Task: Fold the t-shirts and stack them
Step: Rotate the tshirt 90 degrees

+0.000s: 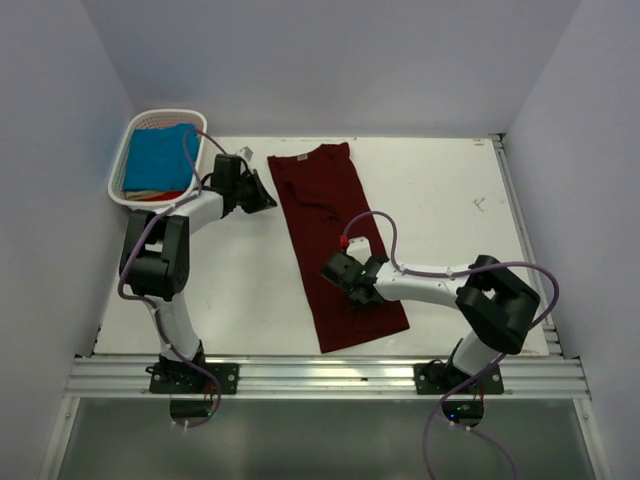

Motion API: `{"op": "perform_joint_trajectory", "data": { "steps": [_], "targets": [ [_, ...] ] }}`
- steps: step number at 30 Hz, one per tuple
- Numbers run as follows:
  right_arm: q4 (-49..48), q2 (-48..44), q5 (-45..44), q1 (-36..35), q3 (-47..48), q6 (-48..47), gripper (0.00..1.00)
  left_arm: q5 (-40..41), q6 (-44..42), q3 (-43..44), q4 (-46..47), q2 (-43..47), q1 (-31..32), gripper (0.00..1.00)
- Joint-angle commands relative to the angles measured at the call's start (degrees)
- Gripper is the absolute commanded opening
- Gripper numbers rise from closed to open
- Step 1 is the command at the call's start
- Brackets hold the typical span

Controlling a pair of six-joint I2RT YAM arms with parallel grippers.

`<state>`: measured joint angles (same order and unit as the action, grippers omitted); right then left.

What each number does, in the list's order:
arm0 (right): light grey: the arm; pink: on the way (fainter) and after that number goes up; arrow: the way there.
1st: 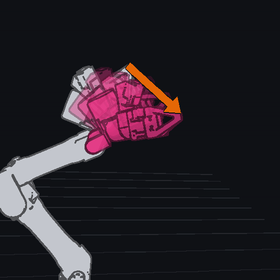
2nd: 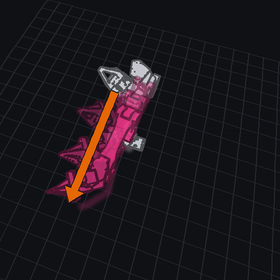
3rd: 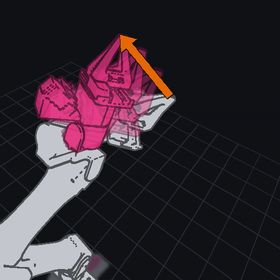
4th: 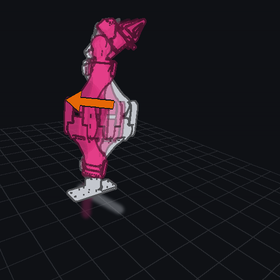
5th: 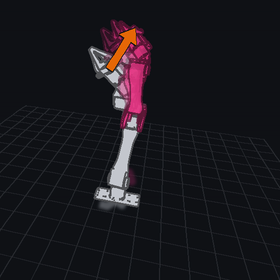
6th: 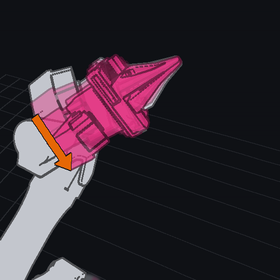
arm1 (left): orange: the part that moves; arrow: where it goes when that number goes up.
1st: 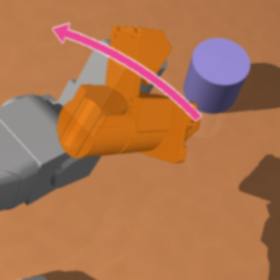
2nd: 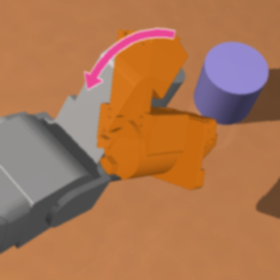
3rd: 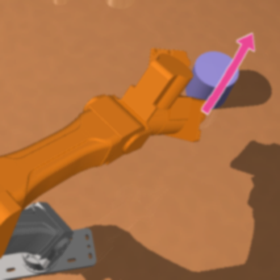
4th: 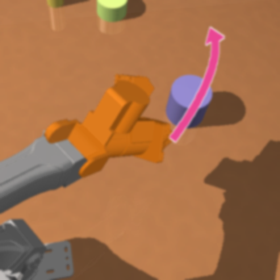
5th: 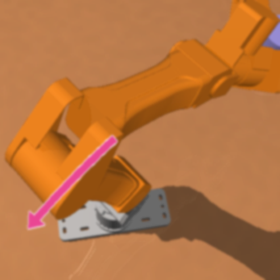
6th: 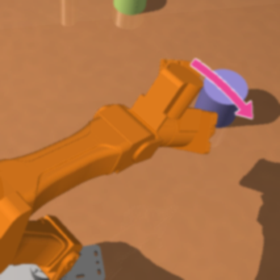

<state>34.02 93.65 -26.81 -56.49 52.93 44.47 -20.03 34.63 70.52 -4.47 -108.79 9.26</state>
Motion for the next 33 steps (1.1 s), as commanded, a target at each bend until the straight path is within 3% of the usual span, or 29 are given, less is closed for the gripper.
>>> {"op": "perform_joint_trajectory", "data": {
  "steps": [1, 8, 24, 29, 33],
  "targets": [
    [-4.4, 0.3, 2.3, 0.0, -2.6, 2.3, 0.00, 2.3, -1.5, -1.3, 1.5, 0.2, 1.8, 0.00],
    [-7.5, -0.2, 7.6, 0.0, -6.7, 3.9, 0.00, 1.4, -0.4, 1.7, 3.5, -4.5, 4.9, 0.00],
    [-8.4, -2.0, 15.4, -1.4, -7.8, 4.4, 0.00, 4.9, -0.6, 25.0, -5.6, -23.9, 5.1, 0.00],
    [-7.8, -1.7, 15.0, -1.4, -7.3, 3.8, 0.00, 5.5, -2.1, 25.2, -7.8, -21.6, 5.0, 0.00],
    [-7.0, -2.1, 14.3, -1.4, -5.4, 2.8, 0.00, 6.9, -3.0, 20.3, -9.1, -13.9, 4.4, 0.00]
  ]
}}
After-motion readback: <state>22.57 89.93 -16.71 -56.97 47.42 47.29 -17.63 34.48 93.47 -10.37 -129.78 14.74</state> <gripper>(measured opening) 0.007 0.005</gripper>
